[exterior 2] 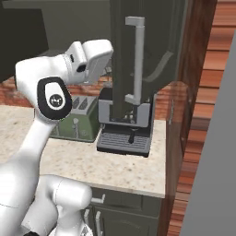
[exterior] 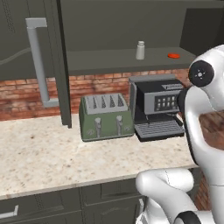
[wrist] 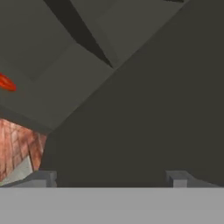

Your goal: The dining table condiment station is running low on shaker. Refill the condiment station by opening the cabinet and taking the shaker from the cabinet and placing it on the dining table.

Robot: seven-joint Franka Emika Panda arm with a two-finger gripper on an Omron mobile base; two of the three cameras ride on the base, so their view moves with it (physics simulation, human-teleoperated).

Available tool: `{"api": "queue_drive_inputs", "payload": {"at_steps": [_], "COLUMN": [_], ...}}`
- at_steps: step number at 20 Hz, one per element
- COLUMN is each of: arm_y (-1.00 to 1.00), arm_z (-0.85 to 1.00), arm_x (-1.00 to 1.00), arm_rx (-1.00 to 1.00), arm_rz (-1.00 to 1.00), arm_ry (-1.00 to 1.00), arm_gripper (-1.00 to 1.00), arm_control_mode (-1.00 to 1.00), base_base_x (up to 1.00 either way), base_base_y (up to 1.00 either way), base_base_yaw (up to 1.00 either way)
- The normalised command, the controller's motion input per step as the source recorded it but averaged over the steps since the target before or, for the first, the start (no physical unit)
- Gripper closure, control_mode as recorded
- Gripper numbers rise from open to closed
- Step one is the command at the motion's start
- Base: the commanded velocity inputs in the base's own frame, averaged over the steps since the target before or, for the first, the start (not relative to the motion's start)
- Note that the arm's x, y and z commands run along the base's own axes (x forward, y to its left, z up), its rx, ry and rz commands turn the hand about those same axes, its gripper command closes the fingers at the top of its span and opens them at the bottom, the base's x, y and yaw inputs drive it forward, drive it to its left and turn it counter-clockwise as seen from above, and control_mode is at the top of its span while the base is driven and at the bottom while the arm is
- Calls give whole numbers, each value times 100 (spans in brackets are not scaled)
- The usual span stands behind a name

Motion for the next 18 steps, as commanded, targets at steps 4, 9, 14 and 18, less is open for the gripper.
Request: {"api": "queue_drive_inputs", "payload": {"at_steps": [4,9,14,18], "arm_y": [-100,-97,-44,25], "arm_z": [11,6,-1,-9], "arm_x": [-4,0,-6,-36], "arm_rx": [9,8,6,0], "arm_rz": [0,0,0,0], "arm_ry": [0,0,0,0], "arm_gripper": [-100,-100,-100,-100], "arm_control_mode": [-100,-100,-100,-100], "base_base_x": [0,0,0,0], "base_base_y": [0,0,0,0], "base_base_yaw": [0,0,0,0]}}
